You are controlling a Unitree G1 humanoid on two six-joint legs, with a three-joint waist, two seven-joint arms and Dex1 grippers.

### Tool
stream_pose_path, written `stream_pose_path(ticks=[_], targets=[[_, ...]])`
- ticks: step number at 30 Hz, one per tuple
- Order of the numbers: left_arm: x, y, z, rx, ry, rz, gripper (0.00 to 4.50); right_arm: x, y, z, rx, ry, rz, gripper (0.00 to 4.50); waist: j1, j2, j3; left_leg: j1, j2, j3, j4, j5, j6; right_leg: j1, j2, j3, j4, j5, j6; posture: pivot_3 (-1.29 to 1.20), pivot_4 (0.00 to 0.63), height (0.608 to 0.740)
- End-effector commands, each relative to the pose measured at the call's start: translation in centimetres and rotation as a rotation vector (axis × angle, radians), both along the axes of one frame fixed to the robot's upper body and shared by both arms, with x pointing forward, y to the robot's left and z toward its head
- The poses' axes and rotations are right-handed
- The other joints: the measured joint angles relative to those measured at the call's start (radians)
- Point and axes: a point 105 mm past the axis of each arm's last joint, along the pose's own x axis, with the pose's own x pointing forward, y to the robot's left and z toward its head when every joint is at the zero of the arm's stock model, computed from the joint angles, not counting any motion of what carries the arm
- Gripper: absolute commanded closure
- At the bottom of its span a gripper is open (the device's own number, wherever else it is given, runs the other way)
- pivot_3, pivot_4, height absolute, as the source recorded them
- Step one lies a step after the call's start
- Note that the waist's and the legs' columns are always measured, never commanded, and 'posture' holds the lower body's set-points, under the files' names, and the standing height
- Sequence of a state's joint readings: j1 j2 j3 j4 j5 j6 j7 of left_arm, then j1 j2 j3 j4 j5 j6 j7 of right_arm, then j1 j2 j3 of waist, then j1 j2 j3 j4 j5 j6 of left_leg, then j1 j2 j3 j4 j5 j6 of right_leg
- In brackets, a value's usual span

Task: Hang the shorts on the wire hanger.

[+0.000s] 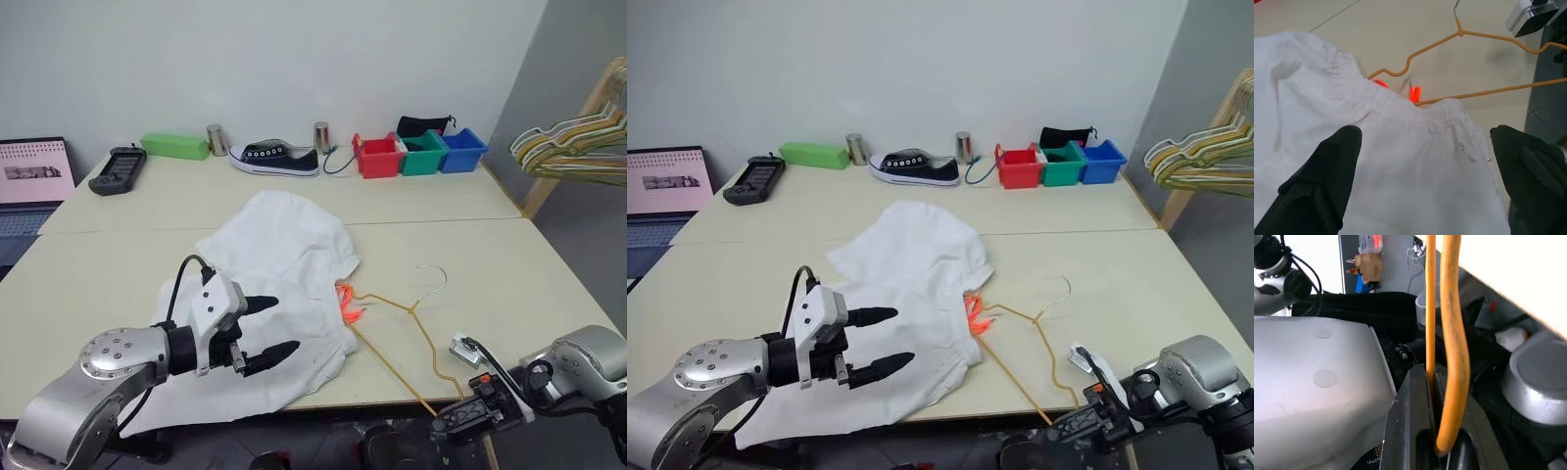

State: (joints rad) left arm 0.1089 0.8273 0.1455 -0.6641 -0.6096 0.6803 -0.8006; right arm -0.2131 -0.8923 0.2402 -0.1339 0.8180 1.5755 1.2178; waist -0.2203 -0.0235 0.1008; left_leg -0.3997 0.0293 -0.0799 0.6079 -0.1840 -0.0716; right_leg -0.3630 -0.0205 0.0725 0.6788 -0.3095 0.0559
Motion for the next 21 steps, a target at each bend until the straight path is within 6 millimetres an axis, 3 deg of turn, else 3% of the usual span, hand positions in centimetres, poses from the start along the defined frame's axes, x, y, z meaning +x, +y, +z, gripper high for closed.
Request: stream_pose_path(ticks=[1,12,16,21], targets=[[0.0,0.0,1.2,0.021,-0.072,-0.006,0.05,0.4,0.4,0.3,0.046,0.032,-0.039,4.5,0.006,0.0,0.0,0.0,0.0,0.0,0.0,0.0,0.0,0.0,0.0,0.0,0.0,0.0,0.0,-0.12,0.035,0.74],[0.1,0.1,1.2,0.033,-0.076,-0.008,0.05,4.8,1.9,0.5,0.155,0.051,-0.205,4.5,0.021,0.0,0.0,0.0,0.0,0.0,0.0,0.0,0.0,0.0,0.0,0.0,0.0,0.0,0.0,-0.12,0.036,0.74],[0.3,0.1,1.2,0.032,-0.079,-0.018,0.05,6.2,2.8,0.8,0.176,0.023,-0.235,4.5,0.001,-0.009,-0.002,0.0,0.003,0.0,0.0,0.0,0.0,0.002,0.003,0.001,0.0,0.001,0.0,-0.13,0.027,0.74],[0.5,0.0,1.3,0.035,-0.086,-0.029,0.05,7.1,3.5,1.0,0.16,-0.028,-0.237,4.5,-0.024,-0.007,-0.001,0.001,0.002,0.0,0.0,-0.004,-0.006,-0.005,0.002,0.003,0.0,0.003,0.001,-0.13,0.02,0.74]])
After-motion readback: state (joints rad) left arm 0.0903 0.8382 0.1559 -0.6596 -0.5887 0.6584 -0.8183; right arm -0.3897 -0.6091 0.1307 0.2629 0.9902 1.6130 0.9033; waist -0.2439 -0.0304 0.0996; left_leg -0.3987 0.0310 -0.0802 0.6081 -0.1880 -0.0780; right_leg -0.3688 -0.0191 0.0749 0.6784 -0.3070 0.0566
